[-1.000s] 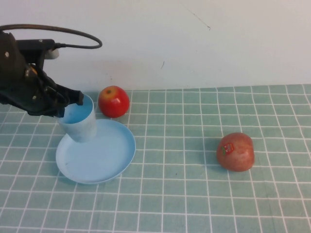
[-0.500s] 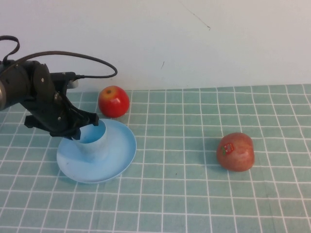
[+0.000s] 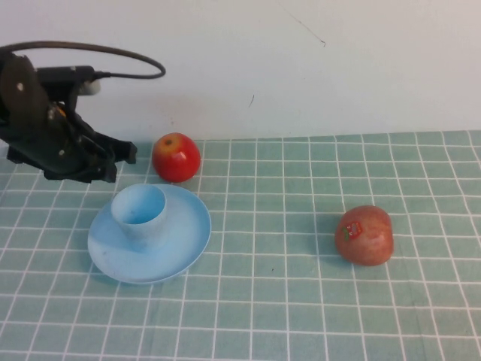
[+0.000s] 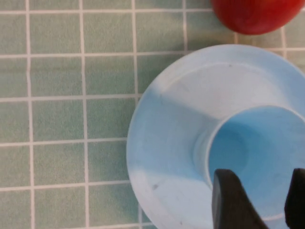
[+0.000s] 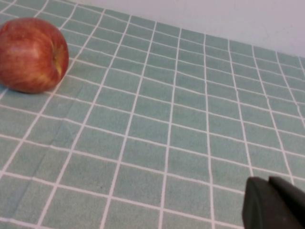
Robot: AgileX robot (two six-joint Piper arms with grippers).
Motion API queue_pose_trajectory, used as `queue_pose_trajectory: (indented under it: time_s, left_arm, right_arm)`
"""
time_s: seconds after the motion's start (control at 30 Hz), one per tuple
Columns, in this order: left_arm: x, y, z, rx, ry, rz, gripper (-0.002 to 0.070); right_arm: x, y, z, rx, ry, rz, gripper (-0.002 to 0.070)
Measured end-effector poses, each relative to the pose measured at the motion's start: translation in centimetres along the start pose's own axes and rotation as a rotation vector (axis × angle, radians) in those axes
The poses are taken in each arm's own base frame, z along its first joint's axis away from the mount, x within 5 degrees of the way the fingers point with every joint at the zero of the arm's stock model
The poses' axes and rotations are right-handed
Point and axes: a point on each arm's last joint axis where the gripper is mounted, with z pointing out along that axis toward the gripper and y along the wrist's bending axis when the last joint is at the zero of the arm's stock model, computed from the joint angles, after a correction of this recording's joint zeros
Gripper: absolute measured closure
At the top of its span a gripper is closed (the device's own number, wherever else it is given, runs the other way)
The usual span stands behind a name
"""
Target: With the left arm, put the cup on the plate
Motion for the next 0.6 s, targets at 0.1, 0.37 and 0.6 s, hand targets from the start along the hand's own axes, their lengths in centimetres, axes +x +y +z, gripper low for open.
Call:
queue_pose_trajectory:
  time_s: [0.1,0.37,0.6]
  left_arm:
    - [0.2,-0.4,-3.4,0.041,-0.04,0.006,0.0507]
    - [2.2,-2.3,-11.8,0.256,-0.14,0.046,0.0667]
    - [5.6,-3.5,-19.0,0.428,-0.24,0.176,0.0672]
  right_arm:
    - [0.0,0.0,0.0,0.0,0.0,0.0,0.0678]
    - [0.0,0.0,0.0,0.0,0.0,0.0,0.0678]
    - [0.0,0.0,0.0,0.0,0.0,0.0,0.0678]
